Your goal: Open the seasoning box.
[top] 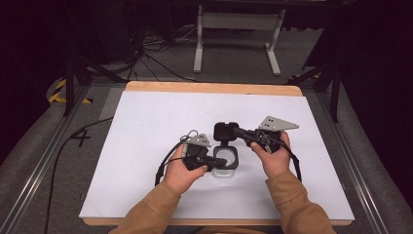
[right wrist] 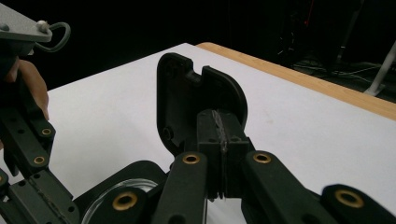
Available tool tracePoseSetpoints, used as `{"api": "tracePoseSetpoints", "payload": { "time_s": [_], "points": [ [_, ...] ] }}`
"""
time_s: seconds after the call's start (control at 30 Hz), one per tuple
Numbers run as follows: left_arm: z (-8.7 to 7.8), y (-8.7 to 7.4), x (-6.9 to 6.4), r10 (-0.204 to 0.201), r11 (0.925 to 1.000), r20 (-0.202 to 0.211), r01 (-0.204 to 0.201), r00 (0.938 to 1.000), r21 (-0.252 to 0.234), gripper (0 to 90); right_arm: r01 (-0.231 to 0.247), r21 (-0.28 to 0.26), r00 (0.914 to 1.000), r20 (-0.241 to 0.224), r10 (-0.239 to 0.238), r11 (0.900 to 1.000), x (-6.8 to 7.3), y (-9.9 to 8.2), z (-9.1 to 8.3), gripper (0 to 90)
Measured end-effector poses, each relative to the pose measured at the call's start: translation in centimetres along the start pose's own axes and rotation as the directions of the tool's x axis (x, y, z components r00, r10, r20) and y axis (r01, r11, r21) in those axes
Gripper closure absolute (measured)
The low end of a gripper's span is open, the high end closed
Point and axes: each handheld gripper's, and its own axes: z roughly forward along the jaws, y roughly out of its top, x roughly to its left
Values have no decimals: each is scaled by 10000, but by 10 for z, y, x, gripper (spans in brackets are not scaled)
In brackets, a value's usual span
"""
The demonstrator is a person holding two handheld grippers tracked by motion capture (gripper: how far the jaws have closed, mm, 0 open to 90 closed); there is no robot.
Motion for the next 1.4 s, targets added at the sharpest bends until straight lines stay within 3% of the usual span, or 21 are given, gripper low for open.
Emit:
{"api": "tracePoseSetpoints", "payload": {
  "time_s": [0.1, 0.2, 0.37, 0.5, 0.6, 0.67, 0.77, 0.9, 1.03, 1.07, 1.1, 1.13, 1.17, 1.2, 1.27, 1.4],
  "points": [
    [-5, 1, -2, 195, 9998, -341, -191, 9992, 108, 896, 43, 107, 9999, -93, -42, 9999, 1, 1, -4, 874],
    [-12, 2, -2, 142, 9998, -498, -150, 9987, -165, 829, -49, 160, 10000, 27, 48, 9999, -1, 3, -11, 862],
    [-34, 5, 1, 87, 9989, -938, -130, 9956, -445, 817, -142, 126, 9994, 309, 138, 9998, -7, 4, -21, 831],
    [-55, 6, 9, 83, 9989, -1626, -158, 9867, -449, 792, -263, 261, 9968, 758, 243, 9993, -18, 2, -32, 772],
    [-66, 6, 16, -34, 9994, -2250, -42, 9744, -335, 758, -452, 393, 9938, 1031, 409, 9982, -25, 0, -42, 718],
    [-71, 5, 20, -137, 9996, -2468, 72, 9690, -271, 741, -551, 460, 9912, 1229, 491, 9974, -31, -1, -48, 700],
    [-79, 3, 27, -236, 9997, -2922, 210, 9561, -120, 712, -741, 694, 9871, 1472, 633, 9948, -39, -3, -56, 659],
    [-87, -1, 40, -303, 9995, -3151, 330, 9486, 31, 671, -900, 1133, 9808, 1826, 683, 9895, -50, -9, -63, 595],
    [-91, -7, 55, -553, 9974, -3594, 681, 9316, 229, 629, -1157, 1447, 9705, 2271, 808, 9827, -60, -18, -66, 553],
    [-92, -10, 60, -587, 9967, -3780, 758, 9240, 305, 619, -1247, 1479, 9692, 2300, 885, 9811, -62, -19, -66, 549],
    [-91, -13, 65, -1000, 9922, -3991, 1213, 9115, 283, 603, -1297, 1583, 9671, 2382, 897, 9788, -65, -21, -66, 541],
    [-91, -16, 70, -1120, 9900, -4177, 1376, 9016, 317, 573, -1333, 1688, 9631, 2546, 875, 9766, -68, -24, -65, 533],
    [-90, -19, 74, -1039, 9901, -4317, 1342, 8960, 403, 555, -1369, 1815, 9606, 2643, 858, 9738, -71, -27, -64, 527],
    [-90, -21, 77, -1008, 9909, -4330, 1294, 8958, 371, 534, -1442, 1894, 9588, 2694, 898, 9713, -73, -30, -63, 518],
    [-88, -25, 85, -911, 9921, -4488, 1199, 8890, 362, 478, -1619, 2095, 9552, 2785, 999, 9643, -79, -36, -61, 501],
    [-84, -31, 96, -830, 9914, -4488, 1193, 8898, 532, 414, -1898, 2443, 9454, 3069, 1099, 9509, -89, -49, -59, 466]
  ]
}}
